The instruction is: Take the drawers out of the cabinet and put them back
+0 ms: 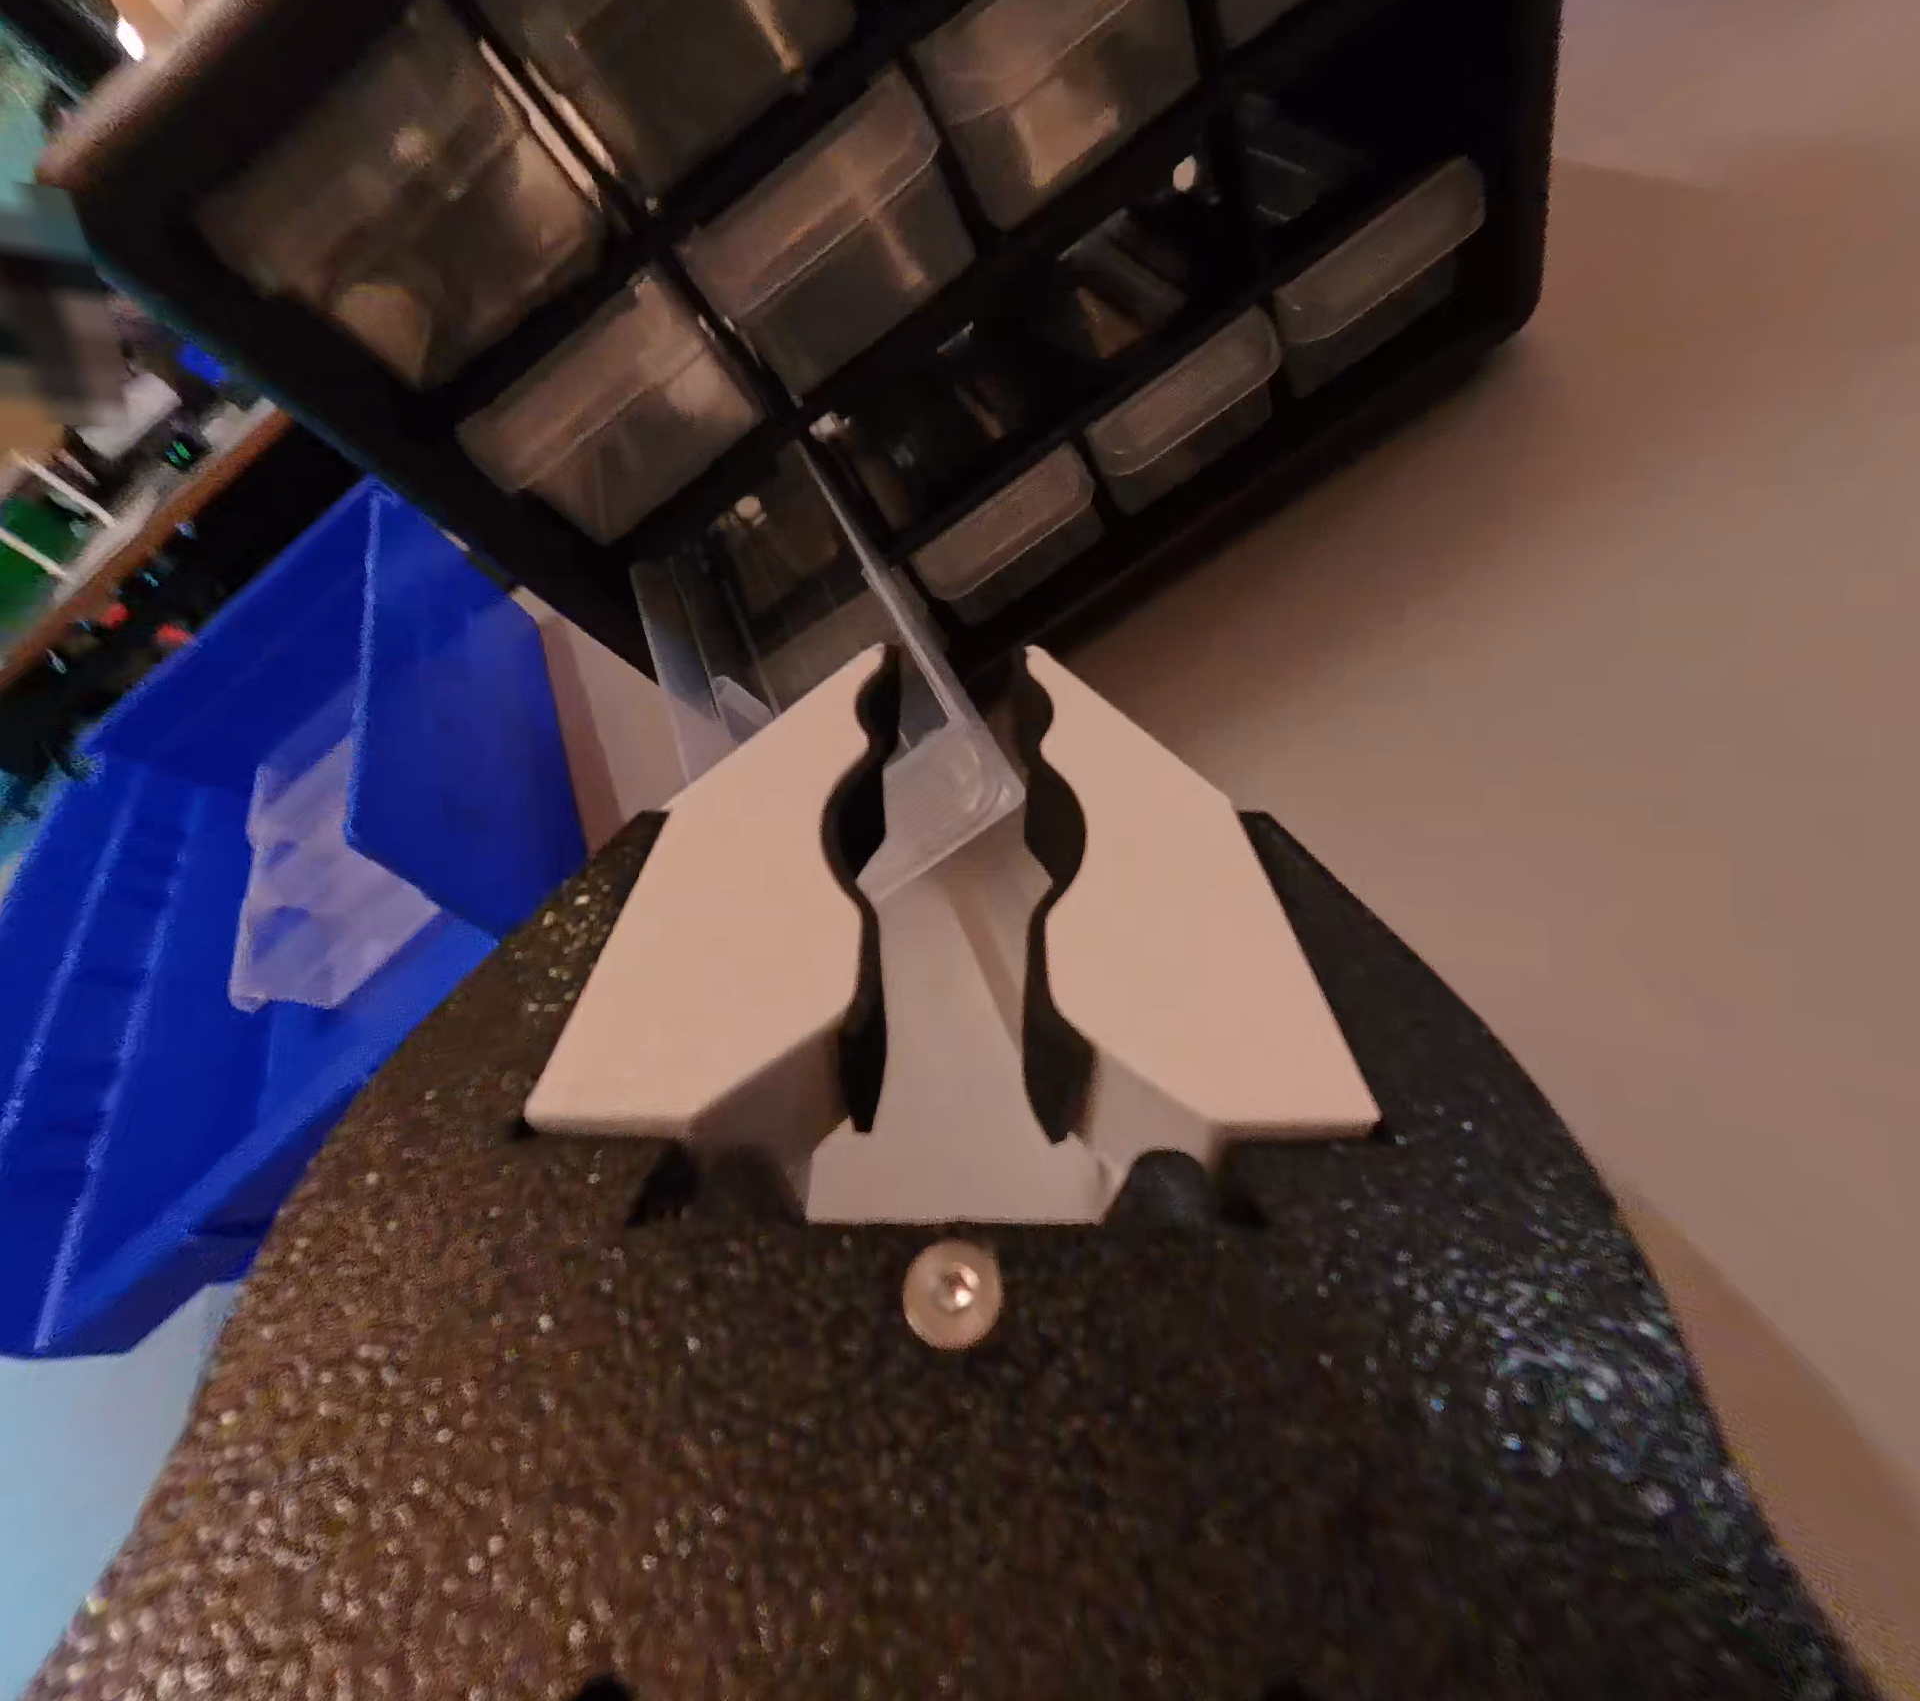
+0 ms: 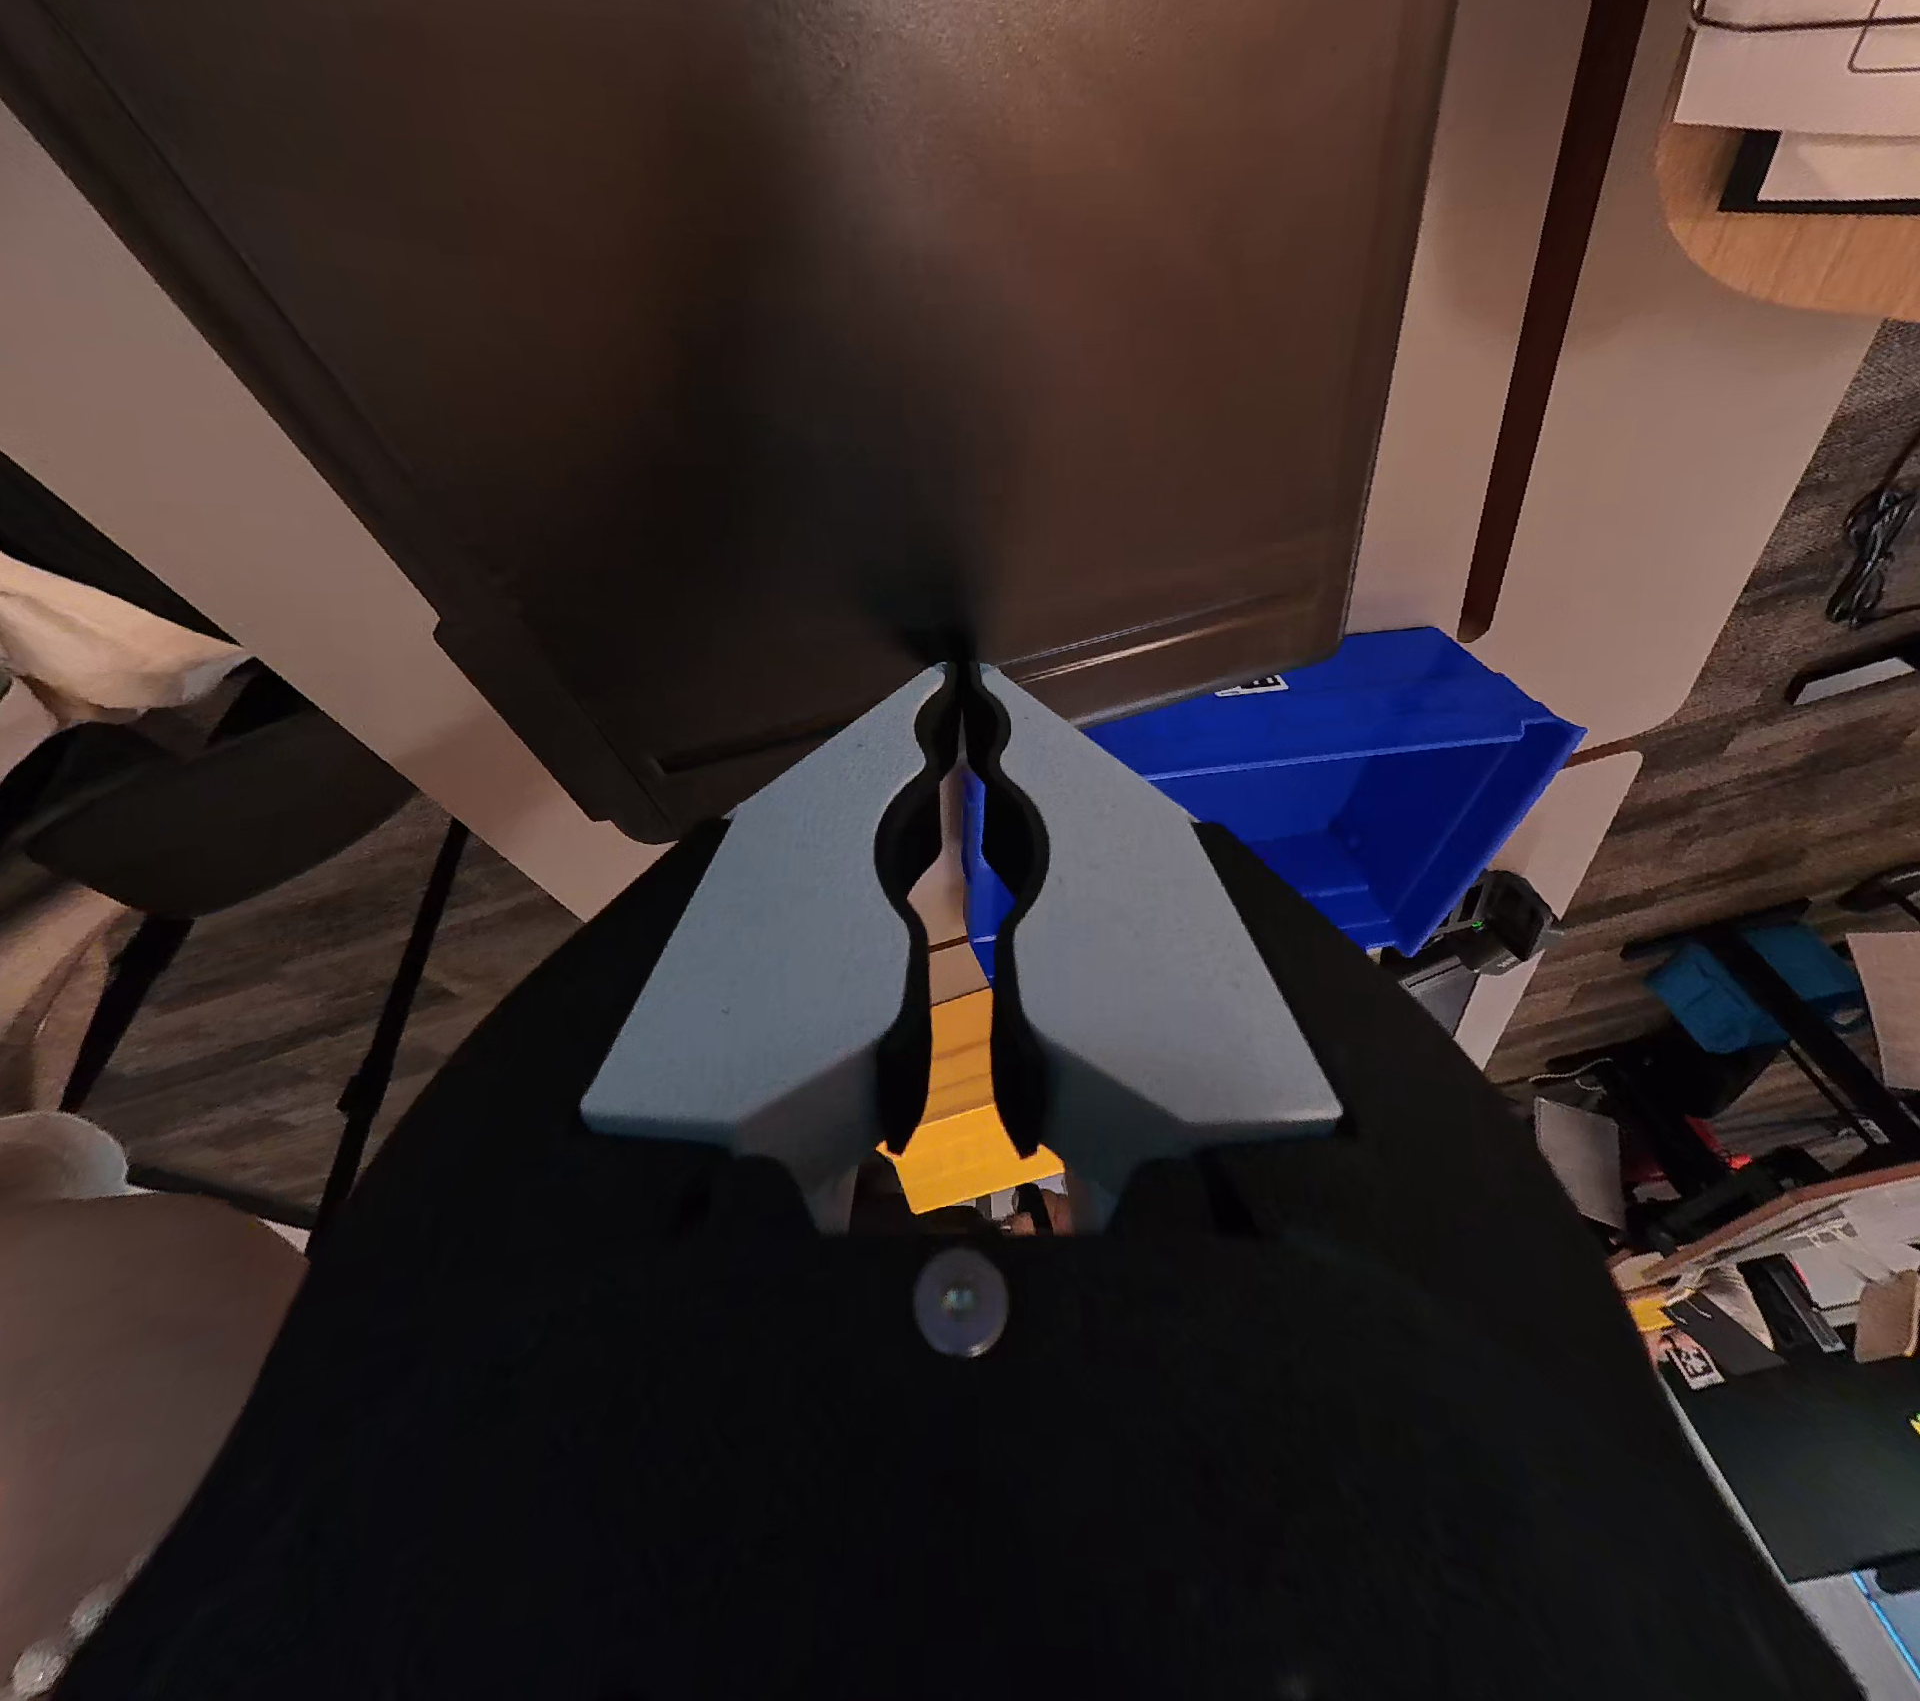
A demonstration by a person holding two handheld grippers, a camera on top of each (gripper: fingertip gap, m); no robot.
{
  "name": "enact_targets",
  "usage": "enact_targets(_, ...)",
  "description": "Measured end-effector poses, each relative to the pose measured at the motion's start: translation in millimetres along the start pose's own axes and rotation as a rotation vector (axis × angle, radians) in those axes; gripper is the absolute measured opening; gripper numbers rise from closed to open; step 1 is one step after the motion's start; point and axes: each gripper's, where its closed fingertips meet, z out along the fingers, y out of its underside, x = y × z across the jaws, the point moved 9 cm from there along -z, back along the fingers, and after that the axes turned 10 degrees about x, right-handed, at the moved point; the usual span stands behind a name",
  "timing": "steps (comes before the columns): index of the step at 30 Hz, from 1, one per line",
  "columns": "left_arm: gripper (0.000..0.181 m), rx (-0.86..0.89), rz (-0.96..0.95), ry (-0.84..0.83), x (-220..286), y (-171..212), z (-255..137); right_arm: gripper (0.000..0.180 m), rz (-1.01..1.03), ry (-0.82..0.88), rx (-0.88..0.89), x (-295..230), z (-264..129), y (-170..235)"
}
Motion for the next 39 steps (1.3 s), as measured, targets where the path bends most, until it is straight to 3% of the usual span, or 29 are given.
enact_targets(4, 0.032, 0.126, 0.121, -0.034, 4.7, 0.2, -15.2, 0.0, 0.005, 0.004, -0.005, -0.2, 0.0, -0.4)
enact_targets(8, 0.0, 0.224, 0.378, -0.087, 8.7, 13.0, -43.2, 0.0, 0.012, 0.009, -0.01, -0.6, 0.0, -0.8)
enact_targets(13, 0.0, 0.127, 0.76, -0.139, 13.3, 53.0, -46.9, 0.0, 0.023, 0.018, -0.018, -1.3, 0.1, -1.4)
enact_targets(16, 0.0, 0.143, 0.903, -0.208, 12.8, 56.1, -36.1, 0.0, 0.031, 0.02, -0.023, -1.3, 0.1, -1.7)
enact_targets(22, 0.0, 0.187, 0.94, -0.298, 4.1, 46.0, -13.7, 0.0, 0.044, 0.018, -0.014, -0.9, -0.2, -0.8)
enact_targets(39, 0.0, 0.095, 0.971, -0.22, -24.2, 43.2, 64.4, 0.0, 0.041, 0.024, -0.055, -1.6, 0.3, -4.3)
